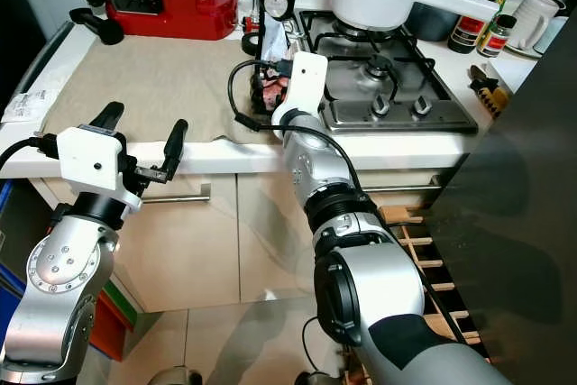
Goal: Restocking fridge
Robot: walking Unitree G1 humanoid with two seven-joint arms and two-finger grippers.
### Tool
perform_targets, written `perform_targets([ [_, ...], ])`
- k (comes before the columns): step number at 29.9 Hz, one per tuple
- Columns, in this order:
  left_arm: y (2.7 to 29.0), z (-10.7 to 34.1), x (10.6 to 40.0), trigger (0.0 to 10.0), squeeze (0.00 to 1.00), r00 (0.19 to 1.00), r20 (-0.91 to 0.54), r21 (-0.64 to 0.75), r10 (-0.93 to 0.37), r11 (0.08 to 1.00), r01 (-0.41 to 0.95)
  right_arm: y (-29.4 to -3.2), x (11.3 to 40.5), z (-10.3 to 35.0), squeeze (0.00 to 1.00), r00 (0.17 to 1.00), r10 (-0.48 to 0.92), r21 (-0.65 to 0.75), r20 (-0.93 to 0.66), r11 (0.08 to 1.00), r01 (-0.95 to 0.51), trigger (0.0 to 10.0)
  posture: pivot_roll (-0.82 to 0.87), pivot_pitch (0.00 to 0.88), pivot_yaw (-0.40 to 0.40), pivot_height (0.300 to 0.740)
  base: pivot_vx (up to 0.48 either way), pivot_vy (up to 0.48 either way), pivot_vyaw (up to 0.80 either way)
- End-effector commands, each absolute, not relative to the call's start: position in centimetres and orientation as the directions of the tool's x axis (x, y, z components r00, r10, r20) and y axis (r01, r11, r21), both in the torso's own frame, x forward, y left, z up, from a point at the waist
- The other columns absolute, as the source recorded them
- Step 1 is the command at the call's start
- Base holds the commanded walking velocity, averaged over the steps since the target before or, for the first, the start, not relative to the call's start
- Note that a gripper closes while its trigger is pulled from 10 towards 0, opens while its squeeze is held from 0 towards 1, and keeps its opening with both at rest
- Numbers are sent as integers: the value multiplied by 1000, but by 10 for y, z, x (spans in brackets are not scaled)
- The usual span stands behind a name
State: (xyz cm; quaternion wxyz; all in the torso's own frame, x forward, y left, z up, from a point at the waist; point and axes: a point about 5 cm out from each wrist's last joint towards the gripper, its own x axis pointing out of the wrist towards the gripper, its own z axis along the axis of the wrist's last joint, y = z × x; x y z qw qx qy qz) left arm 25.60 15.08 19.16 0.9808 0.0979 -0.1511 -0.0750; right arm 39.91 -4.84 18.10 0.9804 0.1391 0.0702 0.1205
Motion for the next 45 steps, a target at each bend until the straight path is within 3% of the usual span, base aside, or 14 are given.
perform_targets([
  [1, 151, 194, 254, 10000, 0, 944, 288, 211, -165, 972, 105, -44, 400, 182, 0, 950, 285, 310, -128, 921, -235, 10000, 221, 74, -68, 740, 0, 0, 0],
  [20, 163, 190, 263, 10000, 0, 973, 223, 102, -64, 994, 42, -48, 394, 154, 0, 895, 281, 386, -347, 912, -137, 10000, 217, 77, -74, 740, 0, 0, 0],
  [21, 163, 190, 263, 10000, 0, 973, 223, 102, -64, 994, 42, -49, 394, 153, 0, 894, 280, 391, -350, 911, -133, 627, 218, 73, -76, 740, 0, 0, 0],
  [22, 163, 190, 263, 10000, 0, 972, 224, 103, -65, 994, 43, -49, 394, 152, 0, 892, 283, 391, -352, 910, -135, 0, 218, 73, -76, 740, 0, 0, 0],
  [28, 167, 185, 266, 10000, 0, 985, 171, 19, -22, 1000, 19, -46, 390, 146, 0, 874, 303, 389, -380, 910, -146, 0, 218, 61, -78, 740, 0, 0, 0],
  [32, 165, 189, 266, 10000, 0, 980, 194, 69, -48, 997, 35, -45, 389, 144, 0, 868, 312, 404, -387, 903, -144, 0, 218, 48, -78, 740, 0, 0, 0],
  [45, 160, 190, 269, 10000, 0, 985, 173, 4, -25, 1000, 25, -38, 384, 138, 0, 847, 385, 480, -366, 858, -183, 0, 213, 35, -79, 740, 0, 0, 0],
])
